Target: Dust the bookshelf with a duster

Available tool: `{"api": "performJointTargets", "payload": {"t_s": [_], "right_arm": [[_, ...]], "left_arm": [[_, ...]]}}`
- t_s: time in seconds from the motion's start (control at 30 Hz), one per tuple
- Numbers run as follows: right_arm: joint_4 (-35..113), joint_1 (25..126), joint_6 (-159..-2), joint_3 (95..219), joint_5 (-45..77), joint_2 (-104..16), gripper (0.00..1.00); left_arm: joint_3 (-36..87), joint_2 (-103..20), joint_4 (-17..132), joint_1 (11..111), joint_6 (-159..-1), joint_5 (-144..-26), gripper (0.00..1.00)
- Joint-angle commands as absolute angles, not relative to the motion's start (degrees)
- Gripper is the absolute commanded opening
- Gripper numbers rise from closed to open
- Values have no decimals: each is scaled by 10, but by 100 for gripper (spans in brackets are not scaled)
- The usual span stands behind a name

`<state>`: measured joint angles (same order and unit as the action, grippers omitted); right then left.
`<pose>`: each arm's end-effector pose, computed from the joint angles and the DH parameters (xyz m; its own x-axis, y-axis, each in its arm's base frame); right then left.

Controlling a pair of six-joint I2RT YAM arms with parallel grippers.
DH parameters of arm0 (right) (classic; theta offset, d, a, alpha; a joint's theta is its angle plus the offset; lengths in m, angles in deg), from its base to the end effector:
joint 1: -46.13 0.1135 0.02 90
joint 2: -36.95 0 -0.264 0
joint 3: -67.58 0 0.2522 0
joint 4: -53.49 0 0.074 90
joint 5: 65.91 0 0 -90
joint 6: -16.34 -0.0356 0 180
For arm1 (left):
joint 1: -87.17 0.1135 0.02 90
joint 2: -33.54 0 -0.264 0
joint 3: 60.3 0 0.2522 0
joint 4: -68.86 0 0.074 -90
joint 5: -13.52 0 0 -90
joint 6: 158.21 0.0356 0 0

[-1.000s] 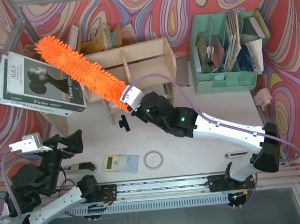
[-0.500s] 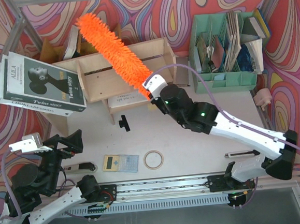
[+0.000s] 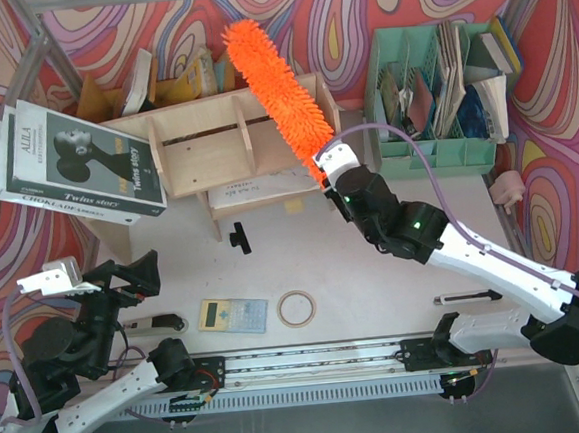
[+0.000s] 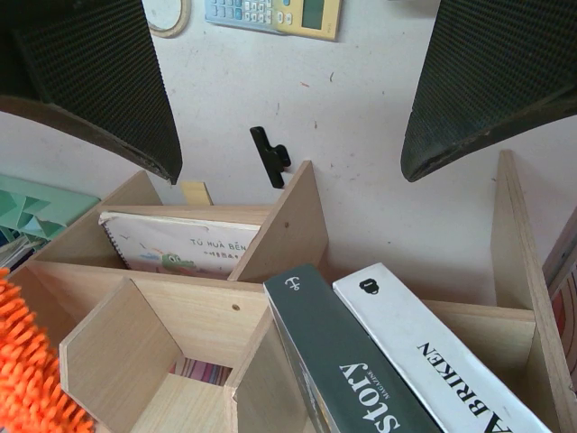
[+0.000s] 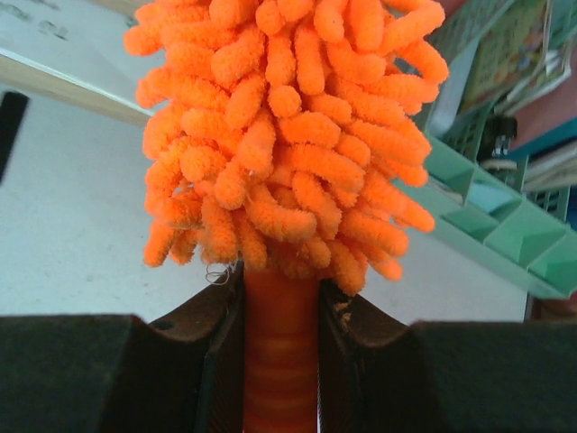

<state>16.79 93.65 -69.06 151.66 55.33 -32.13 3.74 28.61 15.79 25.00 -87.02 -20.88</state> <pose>0.1935 0.1840 0.3868 -0.2244 -0.3466 -0.9108 -0.3242 0.9079 -0.2657 0.0167 0.0314 0.3625 0.0089 -0.4071 -0.9133 0.1262 0.9065 -0.4028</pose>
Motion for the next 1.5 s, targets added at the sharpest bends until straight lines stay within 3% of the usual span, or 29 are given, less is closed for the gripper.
{"api": "performJointTargets", "payload": {"t_s": [0.0,0.63,1.47], "right_arm": [[154,902,-739,1505,578,-287,0],[105,865,-804,1471,582,-189,0],[155,851,-929,1238,447,-184,0]], "left_arm": [[32,298,155,248,-867,-198,99],[30,298,155,248,-868,-197,99],[29,299,157,248,-869,-196,99]]}}
